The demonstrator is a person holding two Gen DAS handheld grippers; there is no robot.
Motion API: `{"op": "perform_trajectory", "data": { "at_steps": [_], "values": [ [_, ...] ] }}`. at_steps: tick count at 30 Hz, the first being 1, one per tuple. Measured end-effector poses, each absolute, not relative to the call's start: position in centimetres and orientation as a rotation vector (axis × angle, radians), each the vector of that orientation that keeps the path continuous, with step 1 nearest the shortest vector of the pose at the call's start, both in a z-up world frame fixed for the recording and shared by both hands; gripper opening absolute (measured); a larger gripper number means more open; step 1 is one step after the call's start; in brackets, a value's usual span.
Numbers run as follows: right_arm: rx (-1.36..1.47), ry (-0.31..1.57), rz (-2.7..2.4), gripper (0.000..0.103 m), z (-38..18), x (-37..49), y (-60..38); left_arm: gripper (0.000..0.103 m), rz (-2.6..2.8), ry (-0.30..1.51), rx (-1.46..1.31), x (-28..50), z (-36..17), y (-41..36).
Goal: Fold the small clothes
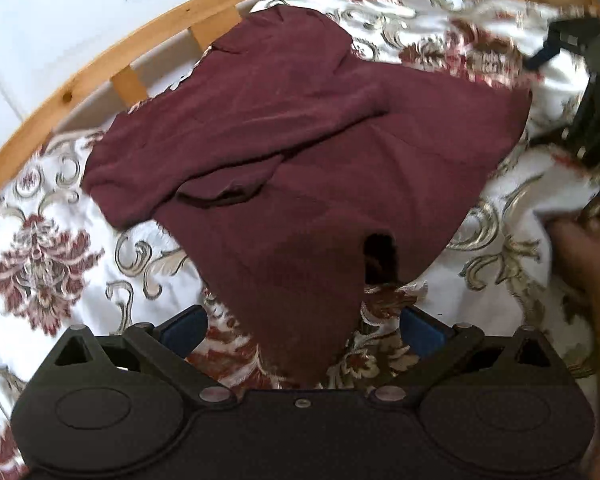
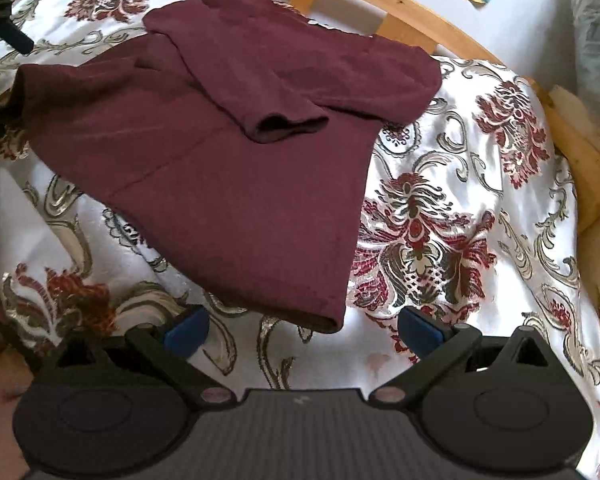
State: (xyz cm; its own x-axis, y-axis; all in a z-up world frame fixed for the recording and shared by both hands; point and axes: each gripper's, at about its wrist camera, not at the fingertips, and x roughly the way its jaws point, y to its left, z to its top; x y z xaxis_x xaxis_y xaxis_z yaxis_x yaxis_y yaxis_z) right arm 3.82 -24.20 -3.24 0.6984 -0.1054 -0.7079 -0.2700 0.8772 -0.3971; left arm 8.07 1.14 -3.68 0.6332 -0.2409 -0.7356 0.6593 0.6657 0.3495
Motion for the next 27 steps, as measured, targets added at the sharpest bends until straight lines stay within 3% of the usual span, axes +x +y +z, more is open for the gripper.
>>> {"op": "perform_trajectory", "data": {
  "at_steps": [6, 9, 12, 14, 16, 17, 20, 22, 27],
  "values": [
    [-0.544, 0.747, 0.105, 0.103, -3.4, 3.0, -23.9, 0.087, -0.499, 0.69, 0.662, 9.3, -4.7, 0.7],
    [-0.608, 0.713, 0.087, 0.103, -3.5, 3.0, -23.9, 0.07, -0.471, 0.667, 0.674, 9.4, -4.6, 0.6],
    [-0.646, 0.694, 0.077, 0.103, -3.7, 3.4, -23.9, 0.035, -0.456, 0.643, 0.693, 9.2, -4.7, 0.7],
    [-0.662, 0.682, 0.085, 0.102, -3.7, 3.7, -24.0, 0.027, -0.458, 0.64, 0.687, 9.2, -4.7, 0.8],
    [-0.671, 0.672, 0.1, 0.087, -3.7, 3.9, -24.1, 0.01, -0.463, 0.646, 0.665, 9.1, -4.5, 1.0],
    [-0.673, 0.669, 0.115, 0.081, -3.7, 3.9, -24.1, 0.007, -0.463, 0.648, 0.654, 9.1, -4.3, 1.1],
    [-0.683, 0.656, 0.154, 0.062, -3.7, 3.8, -23.9, 0.006, -0.453, 0.643, 0.64, 8.9, -4.1, 1.3],
    [-0.7, 0.647, 0.18, 0.038, -3.9, 3.4, -23.5, 0.005, -0.446, 0.648, 0.628, 8.8, -3.8, 1.5],
    [-0.717, 0.622, 0.186, 0.018, -4.1, 2.5, -22.8, 0.005, -0.432, 0.631, 0.601, 8.5, -2.6, 1.9]
  ]
}}
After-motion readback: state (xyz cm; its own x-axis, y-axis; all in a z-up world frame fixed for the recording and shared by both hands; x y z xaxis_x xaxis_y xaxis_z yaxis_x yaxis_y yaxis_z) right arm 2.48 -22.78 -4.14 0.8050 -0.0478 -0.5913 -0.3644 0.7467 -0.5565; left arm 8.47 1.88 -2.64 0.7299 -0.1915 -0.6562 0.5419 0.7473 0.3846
